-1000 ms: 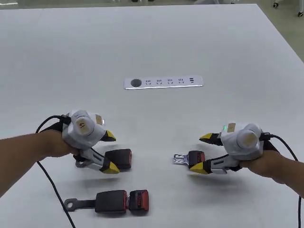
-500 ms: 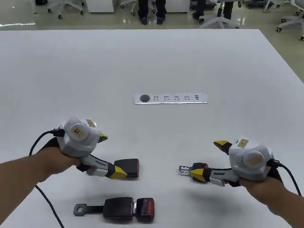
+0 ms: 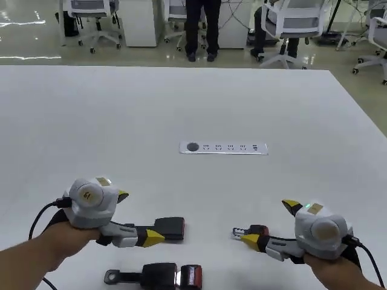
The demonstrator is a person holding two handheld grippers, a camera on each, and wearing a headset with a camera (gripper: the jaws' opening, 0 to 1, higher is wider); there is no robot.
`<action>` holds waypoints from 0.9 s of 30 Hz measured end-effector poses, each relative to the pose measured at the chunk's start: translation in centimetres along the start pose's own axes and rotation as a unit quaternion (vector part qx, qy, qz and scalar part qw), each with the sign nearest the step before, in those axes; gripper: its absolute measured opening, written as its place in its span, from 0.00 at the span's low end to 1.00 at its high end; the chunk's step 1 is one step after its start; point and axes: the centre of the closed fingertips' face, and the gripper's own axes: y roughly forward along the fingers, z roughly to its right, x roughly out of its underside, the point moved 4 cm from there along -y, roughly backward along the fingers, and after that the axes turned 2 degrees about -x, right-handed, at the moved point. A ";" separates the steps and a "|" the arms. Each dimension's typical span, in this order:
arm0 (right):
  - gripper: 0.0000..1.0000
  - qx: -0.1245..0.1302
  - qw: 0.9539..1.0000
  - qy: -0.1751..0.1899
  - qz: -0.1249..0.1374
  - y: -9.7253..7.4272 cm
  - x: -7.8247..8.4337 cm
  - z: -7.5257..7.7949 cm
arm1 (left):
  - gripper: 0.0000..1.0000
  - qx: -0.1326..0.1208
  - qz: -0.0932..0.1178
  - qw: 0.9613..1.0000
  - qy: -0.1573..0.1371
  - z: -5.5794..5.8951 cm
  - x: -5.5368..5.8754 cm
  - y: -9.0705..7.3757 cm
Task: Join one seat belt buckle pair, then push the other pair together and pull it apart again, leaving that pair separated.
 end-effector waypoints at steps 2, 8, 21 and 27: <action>0.87 0.002 1.000 0.003 0.001 -0.4 0.0 -0.3 | 0.96 -0.002 0.005 1.000 -0.009 0.4 0.2 -0.6; 0.90 0.012 1.000 0.011 0.018 -2.0 -1.4 -1.3 | 0.97 -0.009 0.011 1.000 -0.012 1.9 0.8 -2.2; 0.91 0.029 0.999 0.025 0.037 -6.5 0.1 -4.3 | 1.00 -0.018 0.057 0.998 -0.034 3.9 2.1 -5.6; 0.92 0.032 0.998 0.025 0.045 -7.9 0.5 -5.3 | 1.00 -0.014 0.066 0.997 -0.031 5.8 3.0 -7.1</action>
